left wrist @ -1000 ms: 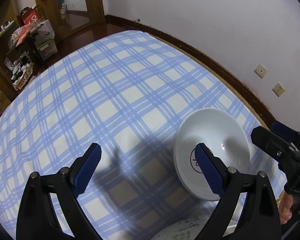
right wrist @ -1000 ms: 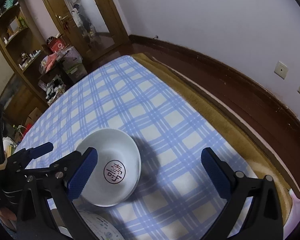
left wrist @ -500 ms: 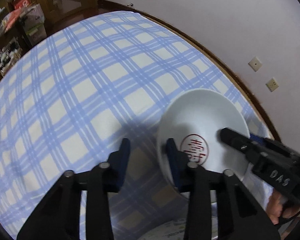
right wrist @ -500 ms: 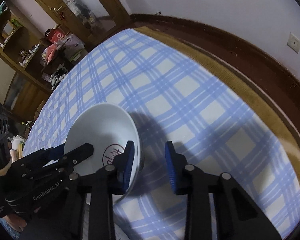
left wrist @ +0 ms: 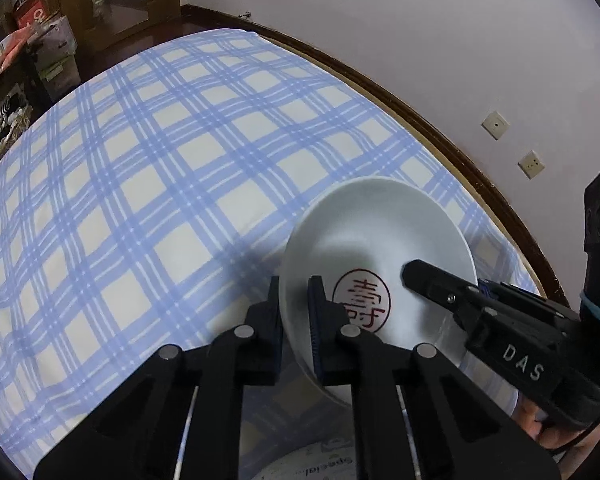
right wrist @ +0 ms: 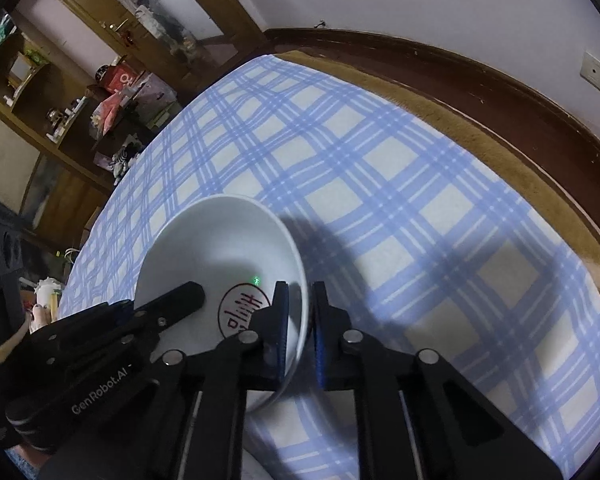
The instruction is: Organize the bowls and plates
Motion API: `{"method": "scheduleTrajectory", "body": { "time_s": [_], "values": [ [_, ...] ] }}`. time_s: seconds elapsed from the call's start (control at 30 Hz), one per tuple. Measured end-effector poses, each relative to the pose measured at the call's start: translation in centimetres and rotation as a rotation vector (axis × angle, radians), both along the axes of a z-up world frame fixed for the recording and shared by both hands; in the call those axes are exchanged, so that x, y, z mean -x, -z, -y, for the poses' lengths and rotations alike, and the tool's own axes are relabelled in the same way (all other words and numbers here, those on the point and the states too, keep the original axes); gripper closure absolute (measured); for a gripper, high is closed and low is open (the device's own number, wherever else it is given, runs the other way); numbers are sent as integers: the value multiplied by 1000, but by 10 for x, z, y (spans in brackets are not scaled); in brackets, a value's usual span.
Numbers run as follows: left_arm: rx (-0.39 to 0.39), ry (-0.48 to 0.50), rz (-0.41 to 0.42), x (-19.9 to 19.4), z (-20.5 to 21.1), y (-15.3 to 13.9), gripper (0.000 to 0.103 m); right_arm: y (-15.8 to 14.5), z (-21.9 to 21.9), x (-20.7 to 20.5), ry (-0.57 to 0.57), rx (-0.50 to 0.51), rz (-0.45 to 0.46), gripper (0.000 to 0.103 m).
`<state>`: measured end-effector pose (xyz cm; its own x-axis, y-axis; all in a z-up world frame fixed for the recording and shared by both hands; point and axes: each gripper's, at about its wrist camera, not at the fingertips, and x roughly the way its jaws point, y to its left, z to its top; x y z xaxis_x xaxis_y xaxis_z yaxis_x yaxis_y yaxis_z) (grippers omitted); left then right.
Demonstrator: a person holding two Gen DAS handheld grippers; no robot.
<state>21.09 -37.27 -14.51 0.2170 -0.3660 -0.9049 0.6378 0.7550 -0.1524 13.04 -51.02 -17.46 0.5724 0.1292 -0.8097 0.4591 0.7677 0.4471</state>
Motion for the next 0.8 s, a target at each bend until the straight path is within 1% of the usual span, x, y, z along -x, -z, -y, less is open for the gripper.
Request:
{"method": "scheduleTrajectory", "body": {
  "time_s": [0.1,0.17,0.27,0.43,0.63,0.8],
  "values": [
    [16,-15,-10,1,-5,-4,93,-4,0,4,0,-8,18,93],
    [18,-20,-1,5,-7,-11,93,-9,-3,6,-5,-2,26,93],
    [29,-22,11,11,-11,-22,92,-22,-7,12,-11,24,47,93],
    [43,-30,30,23,-18,-44,92,-45,-13,23,-20,36,78,93],
    [52,-51,35,39,-33,-62,92,-67,-27,39,-30,41,88,93],
    [52,-60,42,60,-49,-79,92,-83,-42,59,-47,45,94,93]
  ]
}}
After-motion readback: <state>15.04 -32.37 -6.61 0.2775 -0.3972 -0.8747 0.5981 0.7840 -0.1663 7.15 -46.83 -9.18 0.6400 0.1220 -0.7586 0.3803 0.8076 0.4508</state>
